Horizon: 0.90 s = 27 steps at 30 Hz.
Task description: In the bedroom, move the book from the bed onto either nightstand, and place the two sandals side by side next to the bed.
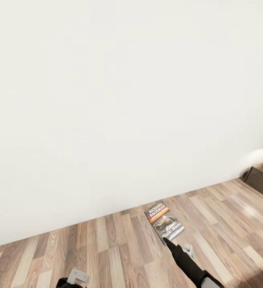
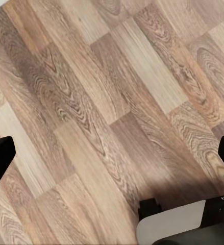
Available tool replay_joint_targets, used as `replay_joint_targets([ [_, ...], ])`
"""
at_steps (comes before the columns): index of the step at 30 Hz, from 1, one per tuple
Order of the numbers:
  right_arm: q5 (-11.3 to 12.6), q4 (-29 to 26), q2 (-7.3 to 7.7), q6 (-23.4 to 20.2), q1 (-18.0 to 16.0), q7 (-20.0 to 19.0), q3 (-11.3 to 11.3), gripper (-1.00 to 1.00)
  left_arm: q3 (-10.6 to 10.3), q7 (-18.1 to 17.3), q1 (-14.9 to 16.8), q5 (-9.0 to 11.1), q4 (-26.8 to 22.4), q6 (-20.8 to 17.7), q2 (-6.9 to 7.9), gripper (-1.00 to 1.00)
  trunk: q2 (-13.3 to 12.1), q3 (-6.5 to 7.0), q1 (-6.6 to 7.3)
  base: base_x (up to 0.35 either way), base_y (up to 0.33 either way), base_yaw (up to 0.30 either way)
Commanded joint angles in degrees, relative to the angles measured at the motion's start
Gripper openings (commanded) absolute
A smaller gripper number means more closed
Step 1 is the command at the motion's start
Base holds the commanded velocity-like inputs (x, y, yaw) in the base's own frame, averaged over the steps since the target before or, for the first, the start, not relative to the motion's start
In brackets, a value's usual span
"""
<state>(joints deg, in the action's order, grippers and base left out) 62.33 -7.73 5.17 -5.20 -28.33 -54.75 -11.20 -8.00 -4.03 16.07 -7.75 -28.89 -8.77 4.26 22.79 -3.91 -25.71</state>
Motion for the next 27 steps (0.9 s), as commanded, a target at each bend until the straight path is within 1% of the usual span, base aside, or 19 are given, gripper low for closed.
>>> replay_joint_targets([
  [1, 0.7, 0.0, 0.02, -0.5, -0.1, -0.2, -0.1, -1.00, -0.1, -0.2, 0.0, -0.6, -0.2, -0.3, 0.04, 1.00, 0.1, -0.12, -0.07, 0.329, 0.123, -0.124],
  [7, 0.7, 0.0, 0.02, -0.6, -0.1, -0.2, -0.1, -1.00, -0.1, -0.2, 0.0, -0.6, -0.1, -0.3, 0.04, 1.00, 0.1, -0.12, -0.07, 0.328, 0.124, -0.214],
  [18, 0.7, 0.0, 0.02, -0.6, -0.1, -0.2, -0.1, -1.00, -0.1, -0.2, 0.0, -0.6, -0.1, -0.3, 0.05, 1.00, 0.1, -0.12, -0.07, 0.313, 0.117, -0.263],
  [23, 0.7, 0.0, 0.05, -0.6, -0.1, -0.2, -0.1, -1.00, -0.1, -0.2, 0.0, -0.6, -0.2, -0.3, 0.05, 1.00, 0.1, -0.12, -0.07, 0.208, 0.042, -0.272],
  [27, 0.7, 0.0, 0.04, -0.6, -0.1, -0.2, -0.1, -1.00, -0.1, -0.2, 0.0, -0.6, -0.1, -0.3, 0.05, 1.00, 0.1, -0.12, -0.07, 0.122, 0.012, -0.273],
])
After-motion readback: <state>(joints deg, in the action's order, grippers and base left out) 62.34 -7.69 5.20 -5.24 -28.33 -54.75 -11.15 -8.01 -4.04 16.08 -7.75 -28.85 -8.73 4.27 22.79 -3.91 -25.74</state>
